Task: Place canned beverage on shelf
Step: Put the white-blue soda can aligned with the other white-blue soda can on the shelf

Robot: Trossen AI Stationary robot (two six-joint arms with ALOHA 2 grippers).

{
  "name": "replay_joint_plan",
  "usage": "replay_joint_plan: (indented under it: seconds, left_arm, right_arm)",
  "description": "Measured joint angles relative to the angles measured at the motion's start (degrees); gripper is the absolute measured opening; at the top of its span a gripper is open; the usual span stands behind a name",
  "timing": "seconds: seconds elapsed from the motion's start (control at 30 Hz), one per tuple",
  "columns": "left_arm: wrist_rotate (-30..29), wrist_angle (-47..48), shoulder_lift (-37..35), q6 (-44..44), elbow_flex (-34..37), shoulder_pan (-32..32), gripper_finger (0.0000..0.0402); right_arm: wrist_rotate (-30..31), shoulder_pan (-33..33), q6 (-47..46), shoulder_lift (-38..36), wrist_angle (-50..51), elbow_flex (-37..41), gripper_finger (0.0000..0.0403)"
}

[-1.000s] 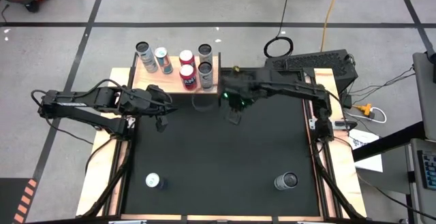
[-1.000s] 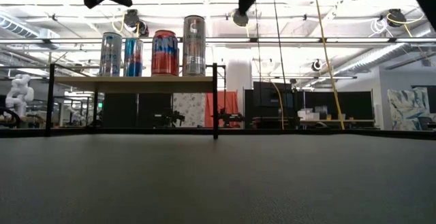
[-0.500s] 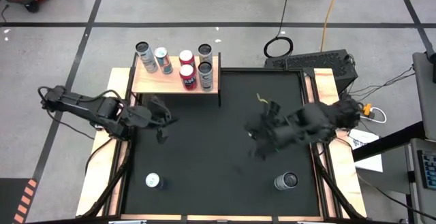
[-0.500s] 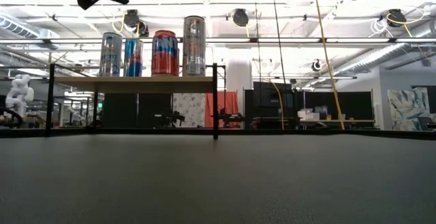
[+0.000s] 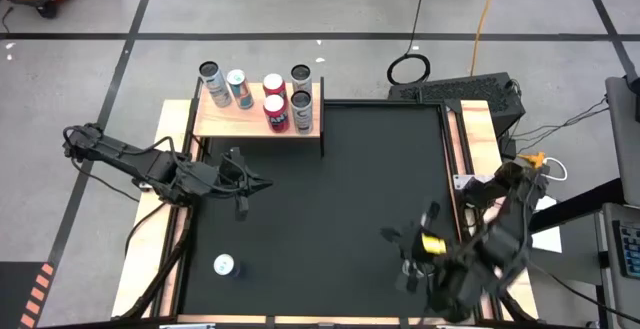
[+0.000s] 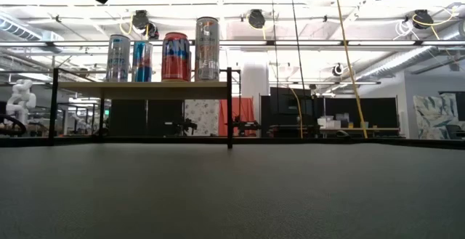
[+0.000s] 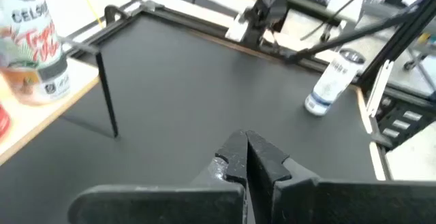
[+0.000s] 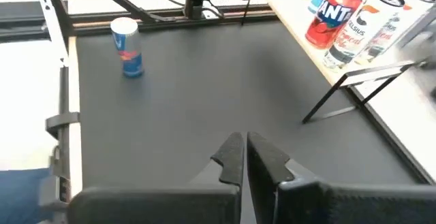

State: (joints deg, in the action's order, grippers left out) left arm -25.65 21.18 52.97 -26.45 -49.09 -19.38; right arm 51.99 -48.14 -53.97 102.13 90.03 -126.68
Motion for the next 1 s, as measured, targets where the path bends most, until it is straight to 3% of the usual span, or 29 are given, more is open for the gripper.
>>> replay_joint_plan:
  seconds: [0.13, 0.3, 0.57, 0.73, 1.0]
  left_arm:
    - [-0.05, -2.04, 0.41, 1.59, -0.03, 0.00, 0.0001]
    - [-0.21, -4.88, 1.42, 4.72, -0.06, 0.00, 0.0001]
    - [-3.24, -9.69, 4.08, 8.32, -0.06, 0.00, 0.0001]
    - [-3.48, -10.38, 5.74, 9.88, -0.06, 0.00, 0.0001]
    - [-6.20, -12.51, 5.97, 8.78, -0.06, 0.00, 0.0001]
  right_arm:
    - [4.90, -4.82, -9.73, 0.00, 0.03, 8.92, 0.0000]
    - [7.90, -9.72, -28.33, 0.02, 0.03, 21.18, 0.0000]
    - [7.99, -15.22, -54.98, 0.02, 0.06, 34.98, 0.0000]
    - [7.83, -17.80, -60.19, 0.02, -0.93, 36.90, 0.0000]
    - [7.93, -22.05, -58.17, 0.52, -8.63, 36.90, 0.0000]
